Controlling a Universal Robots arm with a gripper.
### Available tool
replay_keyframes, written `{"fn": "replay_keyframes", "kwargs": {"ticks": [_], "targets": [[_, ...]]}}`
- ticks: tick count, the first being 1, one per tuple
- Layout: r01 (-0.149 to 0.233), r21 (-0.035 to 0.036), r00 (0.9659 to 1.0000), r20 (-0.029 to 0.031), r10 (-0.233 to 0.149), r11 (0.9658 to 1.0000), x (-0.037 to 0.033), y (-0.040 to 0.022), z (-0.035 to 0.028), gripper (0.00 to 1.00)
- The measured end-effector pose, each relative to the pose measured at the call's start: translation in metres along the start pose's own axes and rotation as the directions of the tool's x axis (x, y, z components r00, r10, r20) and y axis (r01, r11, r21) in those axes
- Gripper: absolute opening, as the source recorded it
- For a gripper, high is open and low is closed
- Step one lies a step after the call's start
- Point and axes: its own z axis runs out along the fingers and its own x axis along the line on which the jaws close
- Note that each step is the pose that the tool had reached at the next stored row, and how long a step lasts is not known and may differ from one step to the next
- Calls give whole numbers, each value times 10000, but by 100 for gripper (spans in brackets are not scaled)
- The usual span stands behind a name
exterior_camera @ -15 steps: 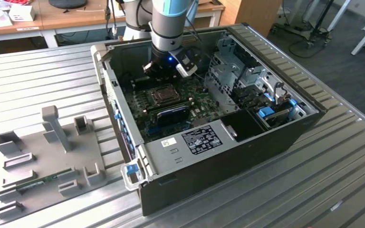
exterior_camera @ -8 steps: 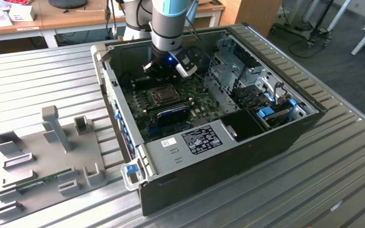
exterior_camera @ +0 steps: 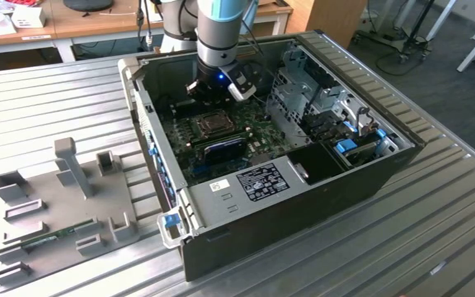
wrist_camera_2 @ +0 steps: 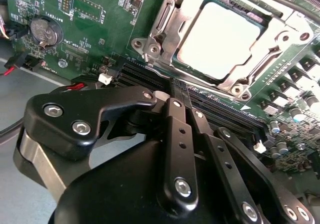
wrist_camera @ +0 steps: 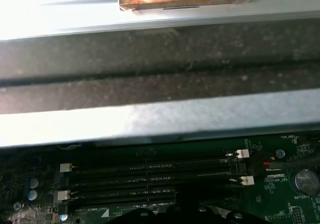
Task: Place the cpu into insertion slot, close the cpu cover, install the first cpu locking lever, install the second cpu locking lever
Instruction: 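Install the first cpu locking lever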
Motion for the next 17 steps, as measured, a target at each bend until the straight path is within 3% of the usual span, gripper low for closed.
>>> {"fn": "replay_keyframes", "kwargs": {"ticks": [12,17], "targets": [[-478,-57,9987,180,479,9988,1,8,2,10],[-529,-55,9984,197,530,9986,2,7,1,10]]}}
